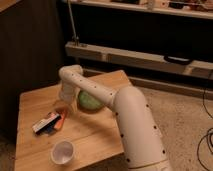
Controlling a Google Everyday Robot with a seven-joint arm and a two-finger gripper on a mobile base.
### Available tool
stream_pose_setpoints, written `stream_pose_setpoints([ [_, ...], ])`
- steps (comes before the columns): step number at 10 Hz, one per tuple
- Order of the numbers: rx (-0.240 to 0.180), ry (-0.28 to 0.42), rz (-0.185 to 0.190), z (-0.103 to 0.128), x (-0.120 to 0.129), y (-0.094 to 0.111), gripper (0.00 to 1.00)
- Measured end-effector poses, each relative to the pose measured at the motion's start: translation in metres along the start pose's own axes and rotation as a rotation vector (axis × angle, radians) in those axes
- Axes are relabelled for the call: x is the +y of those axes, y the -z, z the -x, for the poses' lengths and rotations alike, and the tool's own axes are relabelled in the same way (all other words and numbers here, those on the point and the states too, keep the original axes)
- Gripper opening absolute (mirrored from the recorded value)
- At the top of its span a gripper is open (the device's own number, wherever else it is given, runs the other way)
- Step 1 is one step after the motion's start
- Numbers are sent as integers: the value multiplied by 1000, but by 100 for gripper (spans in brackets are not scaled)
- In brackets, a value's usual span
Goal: Place the pepper in the ceramic bowl
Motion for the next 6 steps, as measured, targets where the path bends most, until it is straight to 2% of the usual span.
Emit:
stream_pose_setpoints([
  [3, -6, -16, 41, -3, -6, -9, 79],
  [5, -5, -20, 52, -5, -8, -9, 68],
  [6, -5, -21, 61, -5, -10, -11, 53],
])
